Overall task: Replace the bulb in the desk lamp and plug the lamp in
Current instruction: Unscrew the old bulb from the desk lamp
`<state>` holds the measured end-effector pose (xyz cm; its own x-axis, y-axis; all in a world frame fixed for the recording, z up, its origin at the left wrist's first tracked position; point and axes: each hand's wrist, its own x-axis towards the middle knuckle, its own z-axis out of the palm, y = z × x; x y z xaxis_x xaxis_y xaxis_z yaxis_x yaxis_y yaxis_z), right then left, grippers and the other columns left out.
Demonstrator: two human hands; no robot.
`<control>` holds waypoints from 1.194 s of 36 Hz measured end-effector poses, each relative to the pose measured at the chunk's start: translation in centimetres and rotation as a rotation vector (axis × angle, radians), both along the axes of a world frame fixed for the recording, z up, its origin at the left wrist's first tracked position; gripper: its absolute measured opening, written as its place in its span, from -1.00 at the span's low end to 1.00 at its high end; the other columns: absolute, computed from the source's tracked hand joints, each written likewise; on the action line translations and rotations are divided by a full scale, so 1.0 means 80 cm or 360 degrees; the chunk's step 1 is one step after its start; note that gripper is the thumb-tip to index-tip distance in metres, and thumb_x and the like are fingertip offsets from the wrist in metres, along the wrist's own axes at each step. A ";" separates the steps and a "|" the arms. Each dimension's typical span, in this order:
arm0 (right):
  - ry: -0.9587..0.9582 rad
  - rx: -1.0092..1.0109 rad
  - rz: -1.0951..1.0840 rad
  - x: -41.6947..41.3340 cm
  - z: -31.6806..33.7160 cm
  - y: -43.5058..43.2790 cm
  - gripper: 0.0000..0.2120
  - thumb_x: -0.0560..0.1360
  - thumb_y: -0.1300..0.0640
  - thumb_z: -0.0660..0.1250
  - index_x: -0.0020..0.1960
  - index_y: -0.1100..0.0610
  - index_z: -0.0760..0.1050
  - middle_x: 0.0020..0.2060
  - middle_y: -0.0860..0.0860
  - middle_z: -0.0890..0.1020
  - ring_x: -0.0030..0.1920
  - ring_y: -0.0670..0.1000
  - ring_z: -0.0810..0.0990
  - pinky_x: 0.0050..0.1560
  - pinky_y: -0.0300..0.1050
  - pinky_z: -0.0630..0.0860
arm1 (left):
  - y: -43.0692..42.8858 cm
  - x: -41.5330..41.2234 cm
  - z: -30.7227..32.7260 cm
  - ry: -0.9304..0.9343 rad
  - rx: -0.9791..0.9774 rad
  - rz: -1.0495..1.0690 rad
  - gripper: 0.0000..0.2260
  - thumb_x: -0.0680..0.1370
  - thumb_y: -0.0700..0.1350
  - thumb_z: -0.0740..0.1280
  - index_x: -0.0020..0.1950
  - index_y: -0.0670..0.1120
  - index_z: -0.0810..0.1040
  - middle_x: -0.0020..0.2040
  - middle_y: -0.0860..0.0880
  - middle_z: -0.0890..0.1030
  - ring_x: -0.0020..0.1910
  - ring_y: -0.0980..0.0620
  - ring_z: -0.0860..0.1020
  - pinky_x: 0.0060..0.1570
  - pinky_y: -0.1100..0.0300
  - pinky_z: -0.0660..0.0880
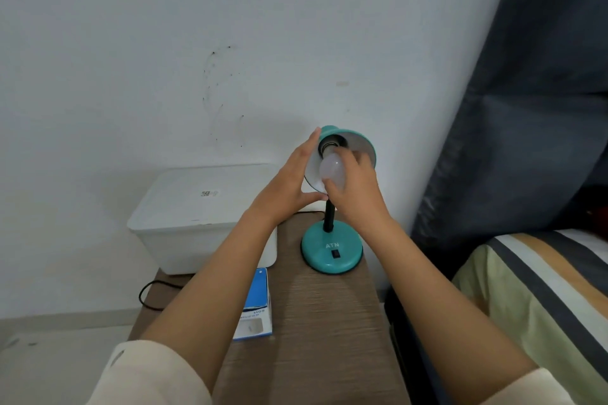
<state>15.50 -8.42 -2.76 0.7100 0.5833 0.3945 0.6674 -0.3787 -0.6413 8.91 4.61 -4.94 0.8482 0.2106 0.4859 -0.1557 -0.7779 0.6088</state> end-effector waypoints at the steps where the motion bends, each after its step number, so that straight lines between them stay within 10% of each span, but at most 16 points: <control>1: -0.0101 -0.0056 -0.0013 0.001 -0.001 -0.002 -0.48 0.50 0.15 0.28 0.43 0.08 0.23 0.32 0.15 0.32 0.31 0.18 0.34 0.18 0.02 0.42 | 0.000 0.000 0.000 -0.0003 0.0002 0.0002 -0.10 0.41 -0.13 0.49 0.48 0.15 -0.10 0.45 0.20 0.10 0.39 0.36 0.10 0.31 0.55 0.07; 7: -0.0335 -0.0070 -0.0053 0.002 -0.009 -0.004 -0.50 0.54 0.09 0.23 0.45 0.07 0.19 0.34 0.12 0.31 0.29 0.15 0.38 0.03 -0.01 0.48 | 0.001 -0.001 0.000 -0.0008 -0.0012 0.0002 -0.11 0.40 -0.11 0.50 0.48 0.16 -0.07 0.42 0.27 0.12 0.37 0.43 0.11 0.31 0.54 0.11; 22: 0.0630 0.0448 0.0045 0.001 0.008 0.019 -0.53 0.49 0.21 0.22 0.37 -0.01 0.25 0.12 0.09 0.27 0.16 0.13 0.41 0.18 0.08 0.52 | 0.008 0.006 0.001 -0.0022 0.0049 -0.0058 -0.09 0.38 -0.16 0.51 0.52 0.07 -0.04 0.41 0.23 0.17 0.35 0.36 0.19 0.31 0.46 0.20; 26: 0.0536 0.0508 -0.0002 0.001 0.009 0.020 -0.61 0.52 0.18 0.21 0.33 0.02 0.28 0.16 0.11 0.30 0.06 0.02 0.35 0.09 -0.15 0.38 | 0.009 0.004 0.000 -0.0035 0.0043 -0.0074 -0.09 0.38 -0.17 0.51 0.51 0.08 -0.03 0.41 0.19 0.19 0.36 0.29 0.23 0.32 0.40 0.25; 36: 0.0030 0.0189 -0.0019 0.003 -0.005 0.016 -0.47 0.48 0.24 0.28 0.40 0.02 0.24 0.29 0.18 0.25 0.36 0.19 0.17 0.35 -0.02 0.22 | 0.006 0.003 0.000 -0.0066 0.0028 -0.0081 -0.13 0.40 -0.14 0.49 0.49 0.12 -0.03 0.41 0.19 0.19 0.37 0.24 0.25 0.34 0.30 0.28; 43: 0.0196 0.0237 -0.0057 0.003 0.001 0.019 -0.45 0.56 0.00 0.21 0.45 0.14 0.09 0.28 0.23 0.24 0.30 0.23 0.34 0.29 -0.03 0.33 | 0.006 0.003 0.002 -0.0046 0.0007 -0.0073 -0.12 0.40 -0.13 0.50 0.48 0.16 -0.05 0.42 0.21 0.17 0.37 0.30 0.21 0.34 0.37 0.24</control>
